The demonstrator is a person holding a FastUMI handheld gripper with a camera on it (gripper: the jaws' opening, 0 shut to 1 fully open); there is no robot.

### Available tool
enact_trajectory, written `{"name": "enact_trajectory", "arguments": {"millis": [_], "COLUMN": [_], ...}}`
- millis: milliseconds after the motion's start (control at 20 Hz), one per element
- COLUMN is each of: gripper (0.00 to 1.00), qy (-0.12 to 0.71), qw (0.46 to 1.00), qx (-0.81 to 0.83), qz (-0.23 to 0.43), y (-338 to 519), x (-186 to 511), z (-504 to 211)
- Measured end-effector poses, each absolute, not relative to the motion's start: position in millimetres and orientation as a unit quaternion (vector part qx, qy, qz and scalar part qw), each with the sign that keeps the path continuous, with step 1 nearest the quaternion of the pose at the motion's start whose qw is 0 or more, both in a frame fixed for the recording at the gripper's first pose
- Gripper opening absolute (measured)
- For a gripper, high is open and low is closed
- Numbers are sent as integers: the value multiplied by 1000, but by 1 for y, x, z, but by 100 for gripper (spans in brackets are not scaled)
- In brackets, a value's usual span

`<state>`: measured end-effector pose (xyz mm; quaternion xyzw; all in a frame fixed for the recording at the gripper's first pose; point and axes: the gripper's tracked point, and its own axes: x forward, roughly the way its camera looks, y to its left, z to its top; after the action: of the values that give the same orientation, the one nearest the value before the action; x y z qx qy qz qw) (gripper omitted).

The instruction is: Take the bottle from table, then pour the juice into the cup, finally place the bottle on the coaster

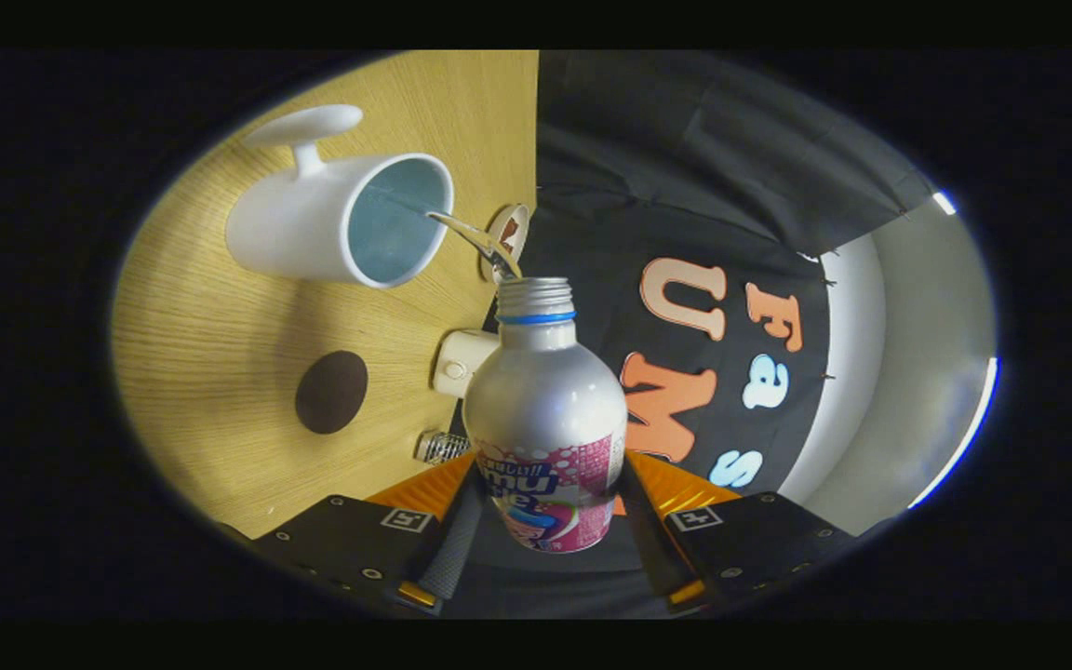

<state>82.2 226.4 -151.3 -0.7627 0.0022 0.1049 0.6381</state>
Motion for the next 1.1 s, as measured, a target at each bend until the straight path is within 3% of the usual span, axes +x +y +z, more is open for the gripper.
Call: {"name": "enact_trajectory", "arguments": {"millis": [1100], "gripper": [77], "qy": [-22], "qw": [598], "qx": [-793], "qz": [113], "y": [234], "x": [79], "z": [-149]}}
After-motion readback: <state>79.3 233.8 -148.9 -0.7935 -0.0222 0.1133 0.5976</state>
